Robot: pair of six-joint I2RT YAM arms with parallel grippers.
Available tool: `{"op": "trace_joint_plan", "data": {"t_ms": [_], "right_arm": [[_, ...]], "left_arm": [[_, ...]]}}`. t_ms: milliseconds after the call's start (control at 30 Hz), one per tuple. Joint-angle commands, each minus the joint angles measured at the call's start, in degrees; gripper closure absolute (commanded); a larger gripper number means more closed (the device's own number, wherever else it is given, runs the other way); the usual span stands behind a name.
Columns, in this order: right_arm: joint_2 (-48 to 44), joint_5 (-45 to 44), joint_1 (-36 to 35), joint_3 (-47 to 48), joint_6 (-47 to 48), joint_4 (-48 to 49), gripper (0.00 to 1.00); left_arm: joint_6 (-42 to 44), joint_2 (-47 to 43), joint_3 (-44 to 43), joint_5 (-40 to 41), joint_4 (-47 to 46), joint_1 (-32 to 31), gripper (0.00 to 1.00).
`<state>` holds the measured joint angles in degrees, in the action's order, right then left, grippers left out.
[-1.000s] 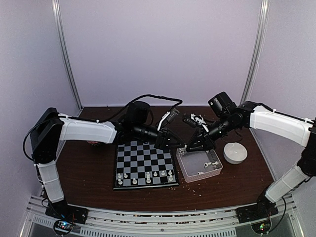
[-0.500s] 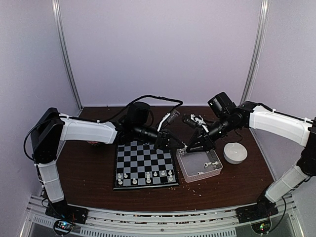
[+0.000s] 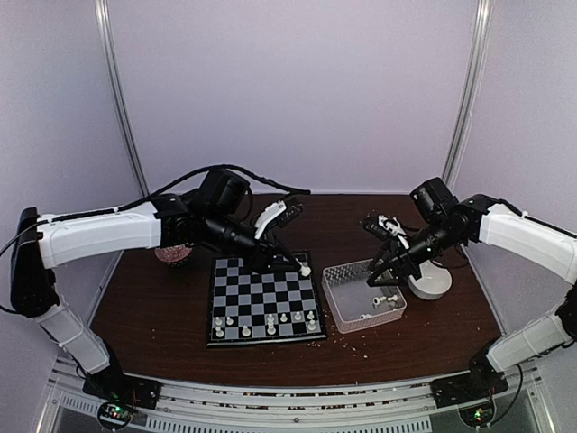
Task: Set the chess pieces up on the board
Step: Place the chess piece on the chessboard.
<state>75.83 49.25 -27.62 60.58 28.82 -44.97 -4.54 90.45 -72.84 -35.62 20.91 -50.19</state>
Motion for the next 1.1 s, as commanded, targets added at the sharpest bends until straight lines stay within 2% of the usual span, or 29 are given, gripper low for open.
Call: {"op": "trace_joint_plan", "data": {"t_ms": [0,200,300,367,567,1067], "right_arm": [[1.94,-0.3,1.86,-3.25,0.08,3.85,0.45],[4.24,-2.01,2.13,-2.75,-0.07,5.0,0.44],[4.77,-2.85,2.13,-2.83,-0.26,5.2,0.44],[5.03,-3.06,2.17,-2.97,-0.09,5.01,0.44],[4.77,-2.94,2.22,-3.27,0.44,4.82,0.44],[5.38,-2.76,2.23,-3.19,0.89,4.19,0.44]], "left_arm": [[6.64,-6.05,4.56,11.8,14.28,0.21,0.88],[7.65,-9.55,8.9,20.17,19.12,-0.81,0.88],[8.23,-7.76,8.29,27.43,20.81,-4.29,0.88],[7.8,-6.1,7.64,29.2,21.48,-5.45,0.88],[8.68,-2.79,7.13,30.64,21.4,-7.7,0.88],[9.09,3.19,8.02,28.07,16.4,-8.78,0.88]]}}
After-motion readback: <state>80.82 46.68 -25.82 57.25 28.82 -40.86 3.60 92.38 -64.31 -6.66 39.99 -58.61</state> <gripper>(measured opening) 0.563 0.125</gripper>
